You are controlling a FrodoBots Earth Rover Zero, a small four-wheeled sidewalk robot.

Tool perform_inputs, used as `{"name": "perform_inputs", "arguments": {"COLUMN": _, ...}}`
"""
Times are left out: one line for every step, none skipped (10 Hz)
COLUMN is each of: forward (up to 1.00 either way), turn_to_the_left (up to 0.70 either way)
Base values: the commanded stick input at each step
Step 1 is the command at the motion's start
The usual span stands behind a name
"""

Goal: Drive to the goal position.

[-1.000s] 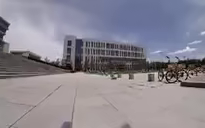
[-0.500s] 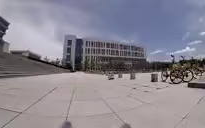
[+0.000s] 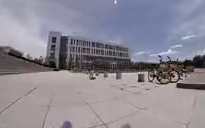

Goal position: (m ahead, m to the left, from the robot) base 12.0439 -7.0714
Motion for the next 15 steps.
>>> {"name": "perform_inputs", "arguments": {"forward": 0.70, "turn_to_the_left": 0.00}}
{"name": "perform_inputs", "arguments": {"forward": 0.70, "turn_to_the_left": 0.00}}
{"name": "perform_inputs", "arguments": {"forward": 0.70, "turn_to_the_left": 0.00}}
{"name": "perform_inputs", "arguments": {"forward": 0.70, "turn_to_the_left": 0.00}}
{"name": "perform_inputs", "arguments": {"forward": 0.70, "turn_to_the_left": 0.00}}
{"name": "perform_inputs", "arguments": {"forward": 0.70, "turn_to_the_left": 0.00}}
{"name": "perform_inputs", "arguments": {"forward": 0.70, "turn_to_the_left": 0.00}}
{"name": "perform_inputs", "arguments": {"forward": 0.70, "turn_to_the_left": -0.09}}
{"name": "perform_inputs", "arguments": {"forward": 0.70, "turn_to_the_left": -0.21}}
{"name": "perform_inputs", "arguments": {"forward": 0.70, "turn_to_the_left": -0.33}}
{"name": "perform_inputs", "arguments": {"forward": 0.70, "turn_to_the_left": -0.29}}
{"name": "perform_inputs", "arguments": {"forward": 0.70, "turn_to_the_left": -0.09}}
{"name": "perform_inputs", "arguments": {"forward": 0.70, "turn_to_the_left": -0.03}}
{"name": "perform_inputs", "arguments": {"forward": 0.70, "turn_to_the_left": 0.00}}
{"name": "perform_inputs", "arguments": {"forward": 0.70, "turn_to_the_left": 0.00}}
